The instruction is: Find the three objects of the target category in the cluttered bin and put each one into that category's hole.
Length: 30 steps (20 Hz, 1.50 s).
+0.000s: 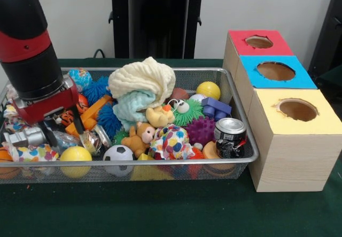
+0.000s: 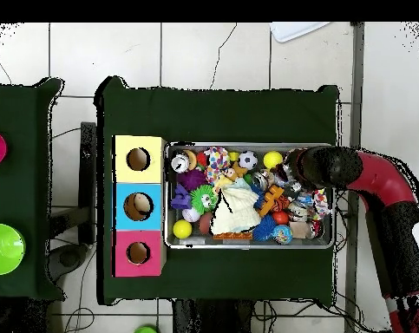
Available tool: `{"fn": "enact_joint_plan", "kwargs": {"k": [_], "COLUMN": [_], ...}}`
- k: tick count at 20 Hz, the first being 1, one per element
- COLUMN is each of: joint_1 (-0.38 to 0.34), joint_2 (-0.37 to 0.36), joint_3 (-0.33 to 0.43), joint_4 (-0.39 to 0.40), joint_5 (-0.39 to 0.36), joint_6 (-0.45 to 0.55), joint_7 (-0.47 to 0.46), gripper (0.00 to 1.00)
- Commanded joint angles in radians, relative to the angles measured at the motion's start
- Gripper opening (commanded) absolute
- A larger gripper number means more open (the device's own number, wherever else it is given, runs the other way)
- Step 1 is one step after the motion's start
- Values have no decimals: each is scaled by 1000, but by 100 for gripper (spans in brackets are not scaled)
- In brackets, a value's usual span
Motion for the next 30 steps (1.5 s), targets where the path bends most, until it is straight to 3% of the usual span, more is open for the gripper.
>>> {"fn": "enact_joint_plan", "kwargs": {"k": [1, 11, 30], "joint_1": [20, 32, 85], "joint_2": [48, 43, 72], "joint_3": [-48, -58, -106], "joint_4": [17, -4, -64], "joint_5": [-85, -198, -274], "joint_6": [16, 12, 116], "joint_7": [-216, -294, -317], "gripper": [100, 100, 100]}}
